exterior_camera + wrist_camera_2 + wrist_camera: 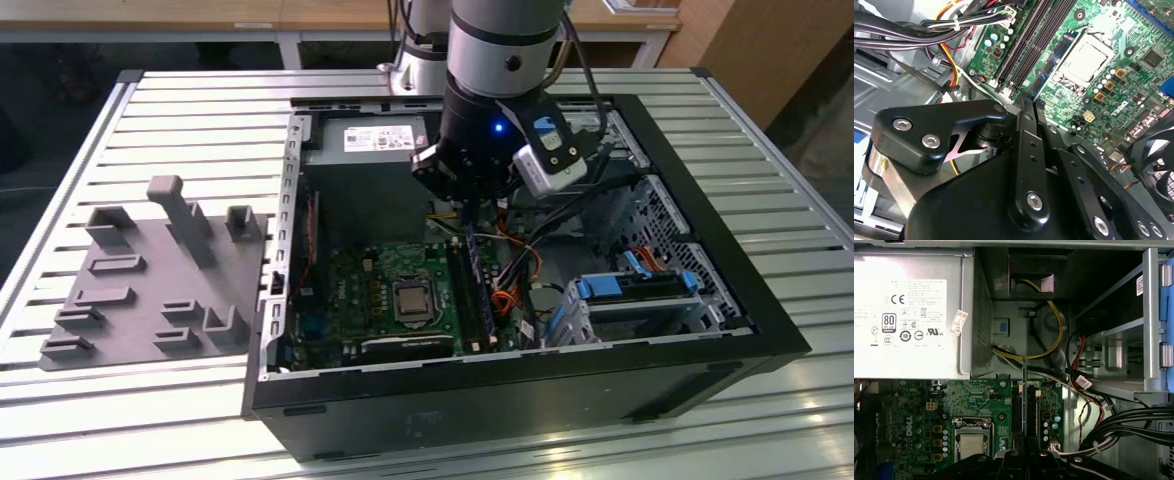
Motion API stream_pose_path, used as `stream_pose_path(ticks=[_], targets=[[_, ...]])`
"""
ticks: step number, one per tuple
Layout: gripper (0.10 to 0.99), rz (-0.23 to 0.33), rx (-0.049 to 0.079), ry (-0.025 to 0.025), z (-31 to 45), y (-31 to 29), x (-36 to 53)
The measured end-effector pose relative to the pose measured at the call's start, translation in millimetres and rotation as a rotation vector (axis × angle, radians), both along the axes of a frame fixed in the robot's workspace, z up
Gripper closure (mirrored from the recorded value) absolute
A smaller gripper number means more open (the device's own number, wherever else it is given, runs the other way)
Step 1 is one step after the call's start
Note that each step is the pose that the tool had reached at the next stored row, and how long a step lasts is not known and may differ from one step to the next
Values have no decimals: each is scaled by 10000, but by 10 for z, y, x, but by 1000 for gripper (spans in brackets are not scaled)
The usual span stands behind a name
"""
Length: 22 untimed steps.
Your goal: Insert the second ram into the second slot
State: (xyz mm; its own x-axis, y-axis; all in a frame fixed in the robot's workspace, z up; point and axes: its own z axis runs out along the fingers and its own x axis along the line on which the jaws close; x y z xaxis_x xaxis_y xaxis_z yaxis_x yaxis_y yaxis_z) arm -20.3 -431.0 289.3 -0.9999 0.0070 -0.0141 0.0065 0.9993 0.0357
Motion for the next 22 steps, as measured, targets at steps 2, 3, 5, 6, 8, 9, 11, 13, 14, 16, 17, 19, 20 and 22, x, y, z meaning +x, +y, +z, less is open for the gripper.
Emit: stream_pose_path(ticks=[2,3,5,6,8,9,11,13,14,16,17,19,20,22], targets=[[949,0,1,0,-4,0,0],[949,-2,2,-1,-6,-2,-1],[949,-1,1,0,-9,-9,-1],[949,0,1,-1,-10,-14,0],[949,-1,2,-1,-13,-19,0],[949,-1,2,-1,-13,-21,0],[949,0,-2,0,-13,-23,0],[949,0,-1,0,-15,-27,0],[949,0,-2,0,-15,-27,0],[949,-1,-9,0,-16,-28,0],[949,-1,-13,0,-18,-28,0],[949,0,-21,0,-21,-28,0],[949,0,-23,0,-24,-29,0],[949,0,-27,-1,-29,-29,0]])
